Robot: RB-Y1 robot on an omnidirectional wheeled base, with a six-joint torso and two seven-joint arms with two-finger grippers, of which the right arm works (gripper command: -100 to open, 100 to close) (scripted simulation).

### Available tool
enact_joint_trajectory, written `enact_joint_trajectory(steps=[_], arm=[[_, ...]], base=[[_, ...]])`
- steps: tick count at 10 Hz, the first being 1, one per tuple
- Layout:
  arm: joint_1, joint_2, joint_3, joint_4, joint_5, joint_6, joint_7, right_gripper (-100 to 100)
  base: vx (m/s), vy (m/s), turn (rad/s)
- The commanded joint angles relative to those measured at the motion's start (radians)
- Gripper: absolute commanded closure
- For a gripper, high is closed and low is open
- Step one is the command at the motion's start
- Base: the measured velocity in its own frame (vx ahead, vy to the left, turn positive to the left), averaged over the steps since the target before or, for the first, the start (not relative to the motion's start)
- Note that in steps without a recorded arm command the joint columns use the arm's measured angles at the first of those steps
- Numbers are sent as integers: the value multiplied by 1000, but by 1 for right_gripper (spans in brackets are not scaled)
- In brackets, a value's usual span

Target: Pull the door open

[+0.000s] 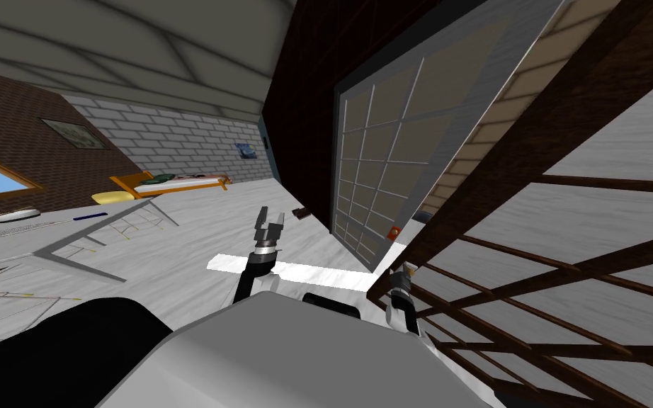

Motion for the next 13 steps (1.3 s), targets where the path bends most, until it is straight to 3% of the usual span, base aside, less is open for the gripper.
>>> enact_joint_trajectory(steps=[1, 13], arm=[[14, -12, -10, -32, -11, 5, -20, -100], [7, 11, 37, -39, -116, -23, -328, -100]], base=[[-30, -18, -5], [-55, -18, 34]])
